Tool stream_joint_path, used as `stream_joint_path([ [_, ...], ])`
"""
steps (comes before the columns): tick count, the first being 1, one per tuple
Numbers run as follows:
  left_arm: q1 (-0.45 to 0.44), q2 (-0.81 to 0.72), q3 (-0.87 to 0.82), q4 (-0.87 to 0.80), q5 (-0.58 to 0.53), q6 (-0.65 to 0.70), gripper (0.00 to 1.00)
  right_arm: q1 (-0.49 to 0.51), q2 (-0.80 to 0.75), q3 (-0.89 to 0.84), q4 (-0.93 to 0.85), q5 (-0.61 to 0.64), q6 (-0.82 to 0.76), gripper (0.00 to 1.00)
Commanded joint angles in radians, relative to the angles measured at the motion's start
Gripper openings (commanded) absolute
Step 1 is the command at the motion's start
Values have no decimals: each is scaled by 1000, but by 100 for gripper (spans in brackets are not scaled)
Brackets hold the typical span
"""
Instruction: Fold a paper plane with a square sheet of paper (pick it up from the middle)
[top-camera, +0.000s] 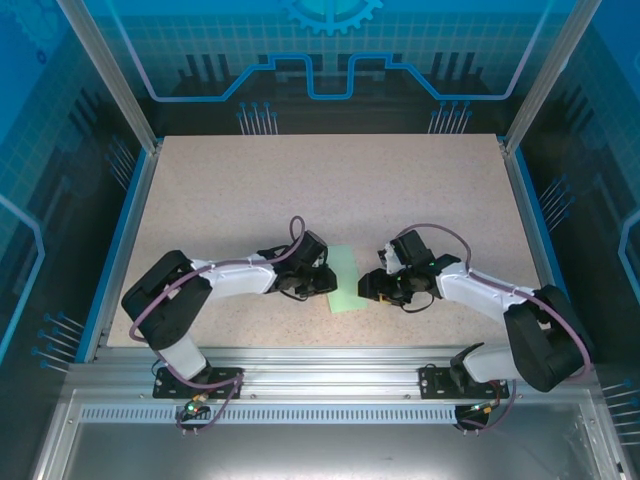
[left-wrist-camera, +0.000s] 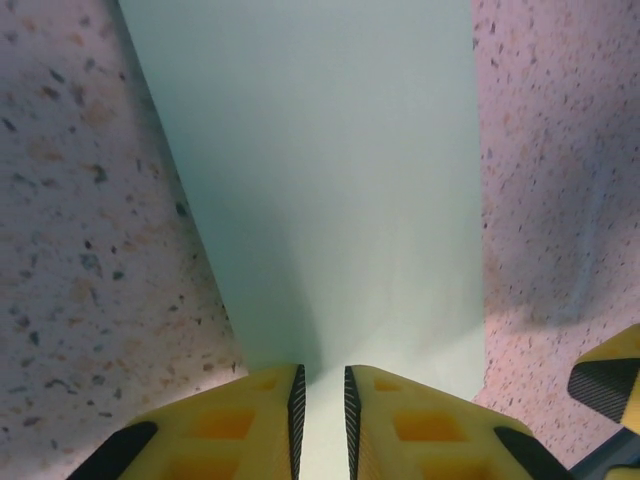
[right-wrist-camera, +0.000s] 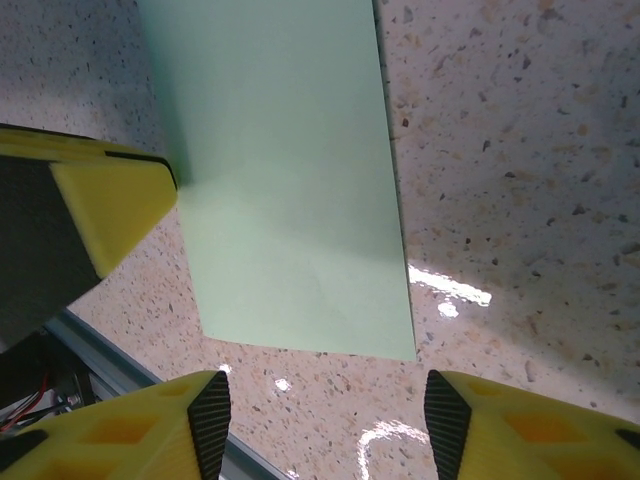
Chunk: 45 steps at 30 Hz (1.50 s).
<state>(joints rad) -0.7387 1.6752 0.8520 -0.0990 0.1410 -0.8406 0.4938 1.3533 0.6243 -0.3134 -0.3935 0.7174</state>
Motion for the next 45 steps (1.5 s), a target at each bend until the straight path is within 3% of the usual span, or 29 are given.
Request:
stream_joint_path([
  [1, 13, 12, 1, 29, 38, -14, 22, -7, 9, 25, 25, -21, -4, 56],
  [7, 15, 54, -11, 88, 82, -14, 20, -6, 7, 9, 45, -20, 4, 56],
  [32, 30, 20, -101, 134, 63, -23, 20, 1, 127, 67, 133, -119, -10, 52],
  [43, 28, 5, -109, 145, 77, 13, 23, -37, 262, 199, 99, -172, -99, 46],
  [45, 27, -6, -112, 142, 75, 29, 24, -52, 300, 222, 84, -195, -117, 37],
])
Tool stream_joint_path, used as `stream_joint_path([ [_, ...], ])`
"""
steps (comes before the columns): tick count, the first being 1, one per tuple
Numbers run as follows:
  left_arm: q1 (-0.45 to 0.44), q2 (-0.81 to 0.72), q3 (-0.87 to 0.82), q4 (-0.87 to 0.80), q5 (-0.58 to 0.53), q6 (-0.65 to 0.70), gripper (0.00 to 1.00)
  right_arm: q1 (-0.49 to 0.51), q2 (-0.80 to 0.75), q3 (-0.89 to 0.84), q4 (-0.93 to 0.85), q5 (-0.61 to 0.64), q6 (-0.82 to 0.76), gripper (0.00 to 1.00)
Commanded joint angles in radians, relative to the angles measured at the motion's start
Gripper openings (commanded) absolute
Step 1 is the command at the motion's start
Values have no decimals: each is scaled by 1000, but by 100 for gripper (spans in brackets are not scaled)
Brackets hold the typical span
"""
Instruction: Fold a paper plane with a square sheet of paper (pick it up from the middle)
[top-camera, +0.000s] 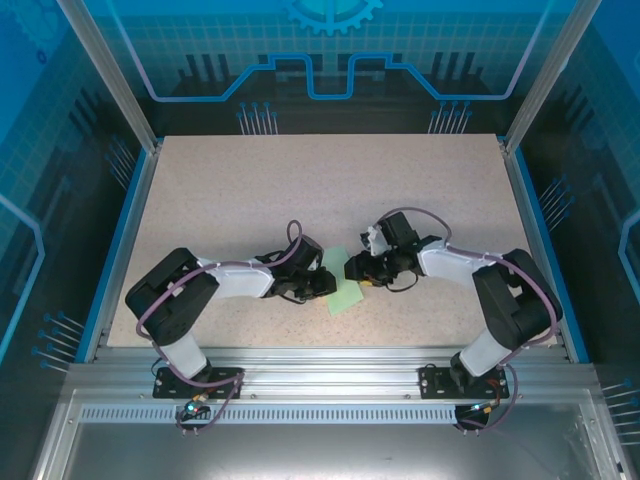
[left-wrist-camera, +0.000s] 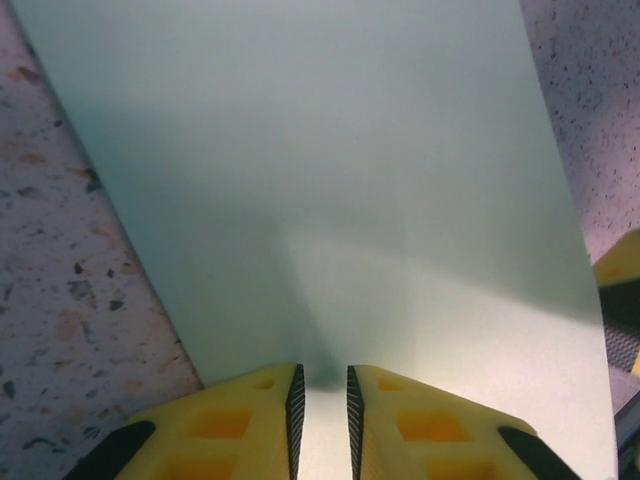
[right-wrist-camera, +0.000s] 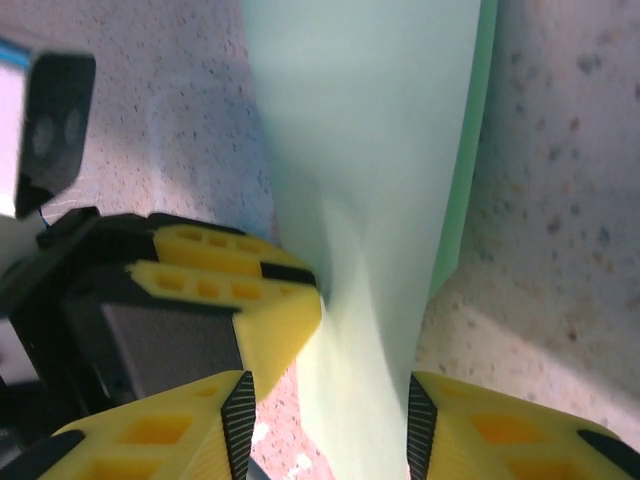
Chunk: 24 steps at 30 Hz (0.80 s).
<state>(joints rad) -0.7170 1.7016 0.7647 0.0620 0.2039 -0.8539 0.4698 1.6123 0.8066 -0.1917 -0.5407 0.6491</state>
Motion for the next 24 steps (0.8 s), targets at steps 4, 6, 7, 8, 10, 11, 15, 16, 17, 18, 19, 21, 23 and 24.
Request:
stream_joint_path([
  [4, -10, -74, -35, -22, -7, 71, 29, -39, 99, 66, -41, -122, -71, 20],
  [6, -24, -103, -34, -39, -20, 88, 32, -41, 102, 66, -42, -120, -68, 16],
  [7, -35, -116, -32, -53, -31, 98, 33, -40, 101, 67, -43, -119, -68, 15],
  [8, -53, -134, -31, -71, -58, 108, 36, -40, 98, 67, -46, -116, -64, 14],
  [10, -99, -171, -26, -105, -117, 127, 45, -41, 90, 67, -44, -111, -48, 11],
  [11, -127, -187, -20, -126, -152, 136, 50, -40, 84, 61, -37, -110, -37, 10],
  [15, -257, -208, 23, -228, -333, 197, 62, -40, 73, 54, -18, -120, -7, 6],
  [16, -278, -204, 36, -247, -373, 204, 63, -40, 73, 57, -21, -120, -5, 6],
  [17, -310, -192, 55, -266, -420, 214, 63, -41, 74, 59, -23, -121, -2, 5],
  [18, -339, -174, 76, -286, -460, 228, 67, -41, 72, 58, -19, -127, 1, 6],
  [19, -361, -155, 100, -303, -487, 239, 68, -41, 73, 60, -18, -130, 5, 6],
  [21, -408, -95, 156, -339, -537, 258, 70, -40, 75, 65, -24, -133, 7, 6],
  [23, -439, -42, 212, -382, -581, 254, 70, -41, 78, 68, -31, -133, 9, 6],
  [24, -448, -16, 238, -405, -611, 245, 71, -40, 80, 68, -31, -136, 9, 6],
])
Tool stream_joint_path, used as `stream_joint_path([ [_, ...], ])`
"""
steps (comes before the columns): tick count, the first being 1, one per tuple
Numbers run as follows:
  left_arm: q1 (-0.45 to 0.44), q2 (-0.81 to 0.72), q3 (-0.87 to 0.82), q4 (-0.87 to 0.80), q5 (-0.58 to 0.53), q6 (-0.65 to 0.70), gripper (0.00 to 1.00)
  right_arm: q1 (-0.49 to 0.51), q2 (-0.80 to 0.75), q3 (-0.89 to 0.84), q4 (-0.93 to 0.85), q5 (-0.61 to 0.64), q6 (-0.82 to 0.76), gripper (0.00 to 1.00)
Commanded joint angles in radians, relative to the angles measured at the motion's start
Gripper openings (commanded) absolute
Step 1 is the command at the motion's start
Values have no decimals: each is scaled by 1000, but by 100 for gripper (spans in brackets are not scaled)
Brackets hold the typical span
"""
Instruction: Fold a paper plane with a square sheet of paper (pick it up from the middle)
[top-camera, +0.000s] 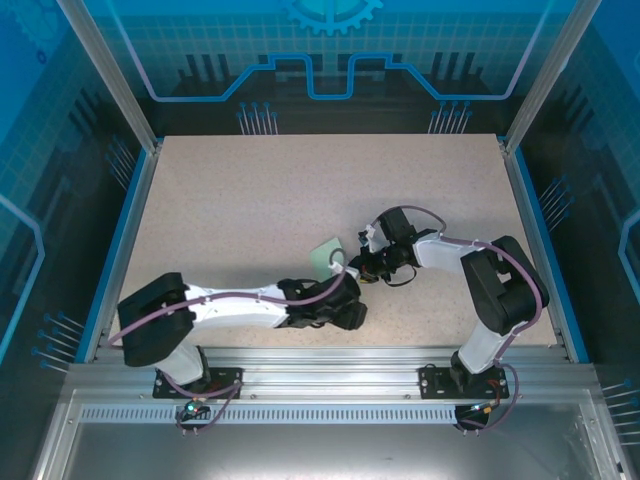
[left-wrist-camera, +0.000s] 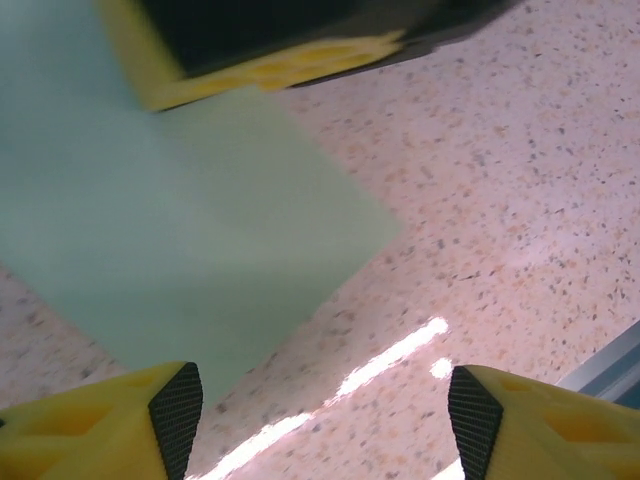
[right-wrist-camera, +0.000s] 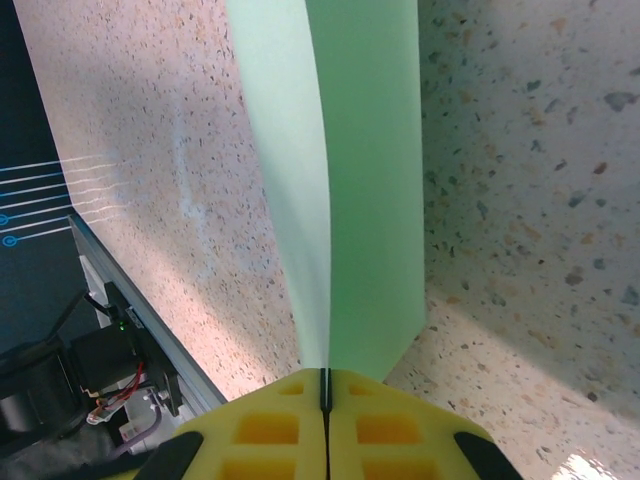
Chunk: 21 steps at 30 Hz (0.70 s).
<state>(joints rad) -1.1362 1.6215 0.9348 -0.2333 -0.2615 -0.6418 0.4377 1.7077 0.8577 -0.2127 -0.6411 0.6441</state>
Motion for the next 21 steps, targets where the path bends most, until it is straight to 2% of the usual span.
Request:
stream_joint_path([
  [1, -30, 82, 83, -123, -166, 28, 71, -9, -14, 16, -10, -38, 14, 6],
  [10, -36, 174, 170, -159, -261, 42, 72, -9, 0, 16, -29, -43, 5, 6],
  [14, -34, 172, 176, -164, -288, 37, 67, -10, -3, 47, -42, -37, 1, 6],
  [16, -35, 166, 169, -159, -288, 37, 61, -12, -5, 49, -45, -35, -3, 6],
  [21, -35, 130, 130, -143, -299, 12, 37, -21, -14, 46, -49, -34, -3, 7],
])
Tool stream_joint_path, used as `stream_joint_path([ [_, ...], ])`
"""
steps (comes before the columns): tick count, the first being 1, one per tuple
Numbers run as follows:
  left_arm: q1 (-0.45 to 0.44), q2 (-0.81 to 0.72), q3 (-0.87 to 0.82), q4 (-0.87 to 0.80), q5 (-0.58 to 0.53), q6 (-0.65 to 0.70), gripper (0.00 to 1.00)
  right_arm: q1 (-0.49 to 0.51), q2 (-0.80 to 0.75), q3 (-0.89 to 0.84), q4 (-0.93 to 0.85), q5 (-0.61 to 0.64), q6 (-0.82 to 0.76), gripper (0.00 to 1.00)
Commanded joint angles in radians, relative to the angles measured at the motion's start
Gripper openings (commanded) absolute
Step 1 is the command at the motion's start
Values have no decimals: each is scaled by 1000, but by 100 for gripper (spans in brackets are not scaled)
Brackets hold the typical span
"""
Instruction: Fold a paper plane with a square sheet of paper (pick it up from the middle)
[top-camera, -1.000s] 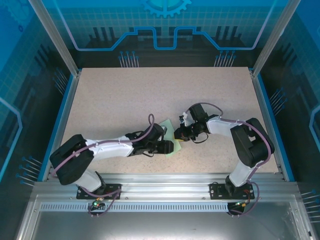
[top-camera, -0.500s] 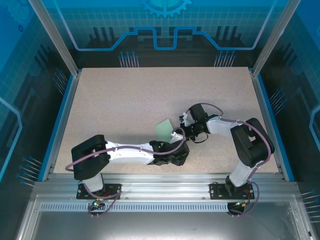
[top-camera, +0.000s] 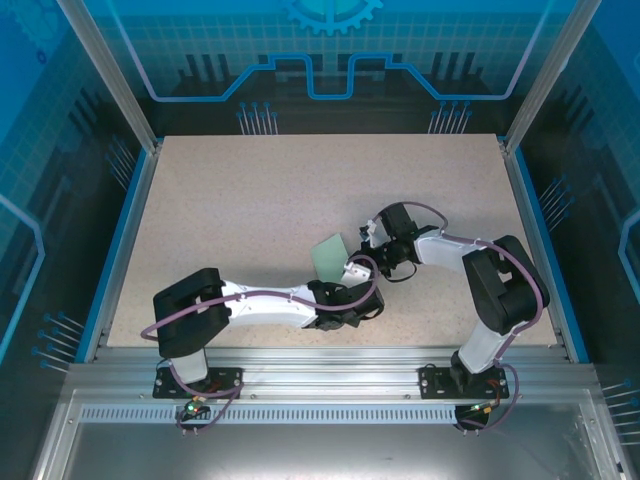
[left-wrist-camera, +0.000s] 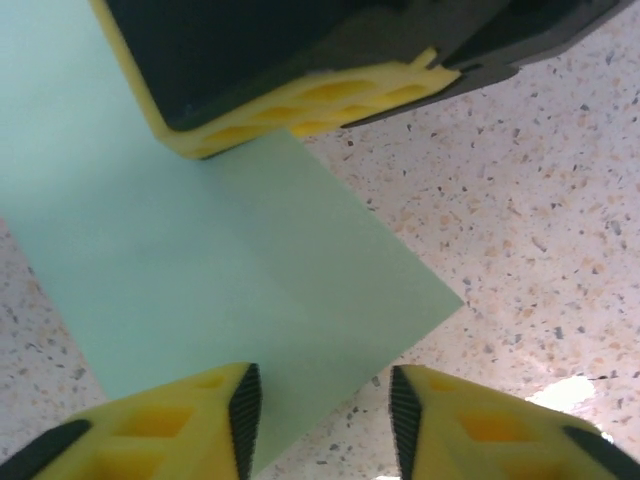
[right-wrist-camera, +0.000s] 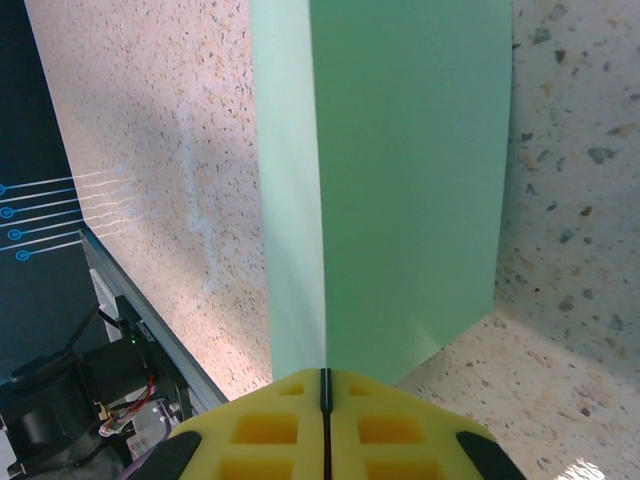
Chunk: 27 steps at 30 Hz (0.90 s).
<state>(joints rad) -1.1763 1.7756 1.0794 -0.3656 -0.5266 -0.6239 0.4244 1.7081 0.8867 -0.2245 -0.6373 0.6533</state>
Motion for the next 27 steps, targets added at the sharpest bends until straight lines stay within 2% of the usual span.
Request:
stream_joint_path([
  [1, 6, -34, -25, -4, -33, -9, 34, -9, -15, 17, -39, -39, -13, 7],
  [9, 5, -109, -125, 53, -38, -59, 11, -9, -39, 19, -38, -51, -17, 15],
  [13, 11, -148, -177, 101, -29, -79, 9, -9, -51, 16, -37, -54, -19, 15],
  [16, 20, -185, -221, 157, -1, -77, 7, -10, -55, 18, -44, -57, -25, 19],
  [19, 52, -237, -296, 257, 80, -66, 6, -10, -67, 21, -53, -58, -38, 24],
  [24, 146, -330, -444, 457, 285, -45, 5, -13, -135, 14, -91, -3, -74, 35],
  [27, 196, -356, -492, 520, 379, -36, 6, -13, -159, 18, -117, 11, -93, 37],
])
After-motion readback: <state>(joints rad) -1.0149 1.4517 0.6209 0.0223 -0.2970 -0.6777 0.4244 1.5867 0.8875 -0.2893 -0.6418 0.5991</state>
